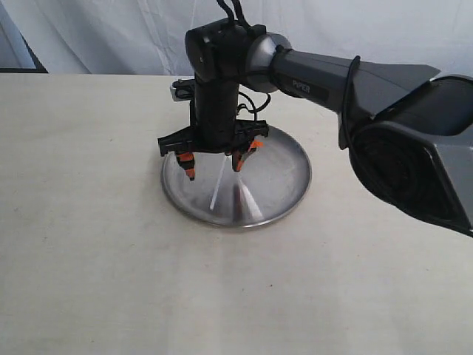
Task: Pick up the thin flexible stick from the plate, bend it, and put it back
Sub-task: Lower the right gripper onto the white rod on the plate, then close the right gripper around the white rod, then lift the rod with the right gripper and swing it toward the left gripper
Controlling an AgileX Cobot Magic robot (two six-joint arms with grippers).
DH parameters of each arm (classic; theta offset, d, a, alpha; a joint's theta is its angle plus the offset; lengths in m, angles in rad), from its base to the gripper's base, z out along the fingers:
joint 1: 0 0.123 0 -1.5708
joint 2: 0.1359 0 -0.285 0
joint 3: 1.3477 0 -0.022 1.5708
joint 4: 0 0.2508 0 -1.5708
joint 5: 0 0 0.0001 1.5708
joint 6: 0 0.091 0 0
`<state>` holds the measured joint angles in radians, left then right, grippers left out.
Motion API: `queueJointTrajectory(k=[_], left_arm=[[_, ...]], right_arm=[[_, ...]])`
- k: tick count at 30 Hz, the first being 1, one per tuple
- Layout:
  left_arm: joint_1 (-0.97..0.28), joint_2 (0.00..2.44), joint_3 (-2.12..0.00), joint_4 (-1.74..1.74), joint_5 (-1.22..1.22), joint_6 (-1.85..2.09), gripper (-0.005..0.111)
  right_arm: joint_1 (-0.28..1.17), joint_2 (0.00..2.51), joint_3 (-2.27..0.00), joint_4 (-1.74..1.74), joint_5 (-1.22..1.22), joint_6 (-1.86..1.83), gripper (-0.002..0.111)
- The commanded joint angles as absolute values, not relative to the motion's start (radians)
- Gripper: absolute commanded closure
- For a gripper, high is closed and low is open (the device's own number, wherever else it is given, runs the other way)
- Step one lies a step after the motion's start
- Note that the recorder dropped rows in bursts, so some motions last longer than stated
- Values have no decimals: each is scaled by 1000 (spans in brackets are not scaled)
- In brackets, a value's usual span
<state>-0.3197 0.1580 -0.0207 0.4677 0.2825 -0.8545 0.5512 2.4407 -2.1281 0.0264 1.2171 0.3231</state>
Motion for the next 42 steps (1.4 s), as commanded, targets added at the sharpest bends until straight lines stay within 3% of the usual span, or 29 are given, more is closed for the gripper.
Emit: queueJointTrajectory(k=[1,7,9,12,18,37,42], left_arm=[[-319,152,-18,472,284,-852,107],[-319,152,-18,472,284,-852,107],[-319,152,-18,472,284,-852,107],[-319,152,-18,472,284,-852,107],[-319,152,-18,472,284,-852,107],[-319,152,-18,472,284,-852,107],[-319,152,-18,472,284,-852,107]], right_arm=[[549,2454,-2135,20,1221,313,28],[549,2499,-2135,13,1221,313,61],[549,2516,-2135,19,1221,313,77],[549,2541,-2135,59,1221,309,109],[549,2560,-2078,100,1221,188,109],[554,2255,-2075,-66,1221,131,109],[560,2179,-1964,-108,1221,131,109]])
